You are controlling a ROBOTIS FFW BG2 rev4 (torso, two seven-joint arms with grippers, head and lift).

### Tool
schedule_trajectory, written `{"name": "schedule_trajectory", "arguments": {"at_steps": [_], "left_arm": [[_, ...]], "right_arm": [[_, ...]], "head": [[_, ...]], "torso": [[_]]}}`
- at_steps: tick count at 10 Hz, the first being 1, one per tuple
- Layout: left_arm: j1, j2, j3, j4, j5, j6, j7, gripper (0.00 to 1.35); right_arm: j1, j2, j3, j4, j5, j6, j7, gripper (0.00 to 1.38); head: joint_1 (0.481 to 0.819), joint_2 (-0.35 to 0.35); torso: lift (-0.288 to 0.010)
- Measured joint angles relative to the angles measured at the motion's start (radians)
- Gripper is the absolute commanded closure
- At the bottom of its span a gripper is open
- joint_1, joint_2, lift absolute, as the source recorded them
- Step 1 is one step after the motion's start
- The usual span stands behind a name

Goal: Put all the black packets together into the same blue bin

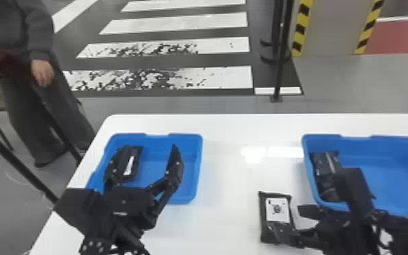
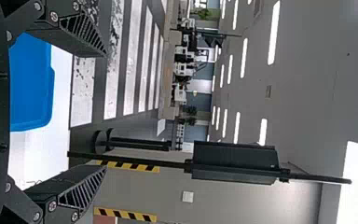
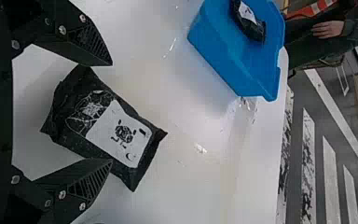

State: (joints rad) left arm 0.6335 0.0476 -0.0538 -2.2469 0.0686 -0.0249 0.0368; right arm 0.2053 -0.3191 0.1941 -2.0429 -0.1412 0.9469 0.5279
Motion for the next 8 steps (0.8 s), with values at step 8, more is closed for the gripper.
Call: {"name": "schedule_trajectory", "arguments": {"at_steps": [8], "left_arm": [[0.002, 0.0, 0.0, 0.004, 0.003, 0.01, -0.005, 0.19]], "right_arm": [[-0.085, -0.005, 0.061, 0.12, -0.003, 0.003, 0.0, 0.41]], "head": [[0.695, 0.147]], "torso": [[-0.11]]}}
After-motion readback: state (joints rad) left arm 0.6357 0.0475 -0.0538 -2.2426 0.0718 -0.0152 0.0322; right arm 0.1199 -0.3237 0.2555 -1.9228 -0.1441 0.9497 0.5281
